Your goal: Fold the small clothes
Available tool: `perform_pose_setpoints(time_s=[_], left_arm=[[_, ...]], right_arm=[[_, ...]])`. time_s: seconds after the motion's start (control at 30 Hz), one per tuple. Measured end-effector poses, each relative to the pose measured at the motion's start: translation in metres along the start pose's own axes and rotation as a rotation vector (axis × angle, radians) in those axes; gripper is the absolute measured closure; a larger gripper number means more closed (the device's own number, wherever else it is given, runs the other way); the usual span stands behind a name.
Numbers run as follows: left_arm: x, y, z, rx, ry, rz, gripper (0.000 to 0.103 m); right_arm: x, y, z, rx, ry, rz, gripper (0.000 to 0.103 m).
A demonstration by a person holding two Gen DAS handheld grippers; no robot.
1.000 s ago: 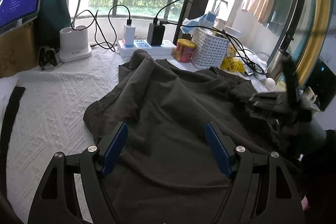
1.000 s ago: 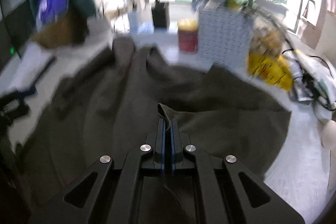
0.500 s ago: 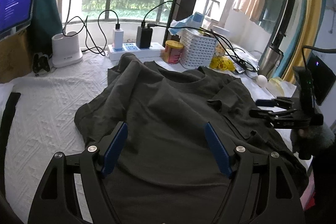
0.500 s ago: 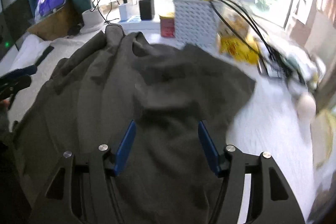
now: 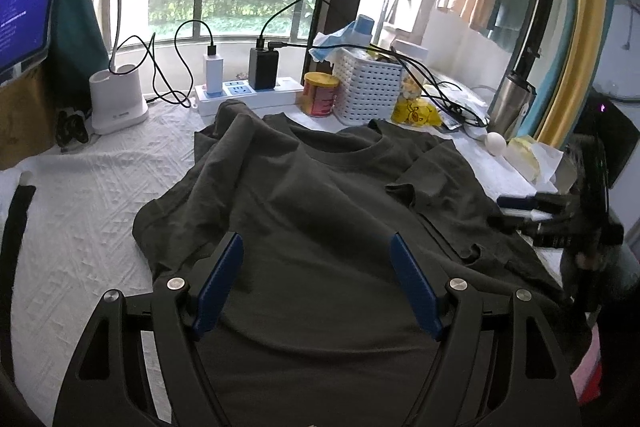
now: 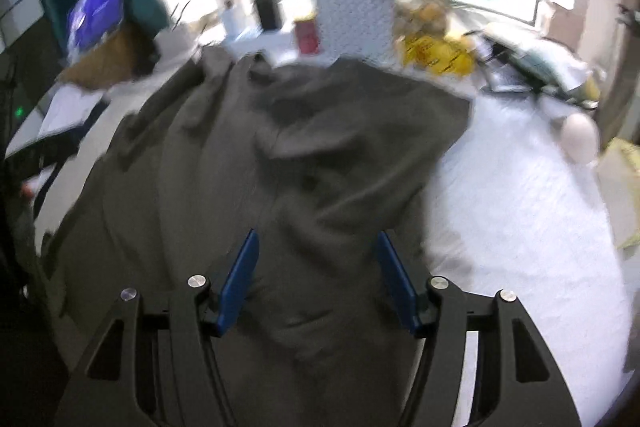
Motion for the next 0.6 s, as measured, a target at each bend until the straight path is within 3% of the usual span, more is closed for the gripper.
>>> perform_pose_setpoints(time_s=[0.2,0.5,0.6], left_arm=[[0.006,0.000,0.005,0.001,-0.001,0.011,0.024],[0.021,0.005,0.018,-0.015,-0.013,-0.008,0.024],[0.028,0.006,0.025,0.005,-0.018,0.021,0.024]], right_arm=[[0.005,-0.049,0.024,0.157,-0.020,-0.022,0.041],[0.029,-0.086,0.054,0.270,-0.018,-0.134,0.041],[0.039,-0.092,0.063,0.271,-0.005,-0.126,0.041]])
Point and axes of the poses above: each gripper's, at about its wrist camera, not at the fingertips, and x roughly the way its jaws point, y to its left, z to its top, the point moved 2 cm from there along x, roughly the way its jaws point, and after that the axes turned 8 degrees about y, right-handed, at the moved point
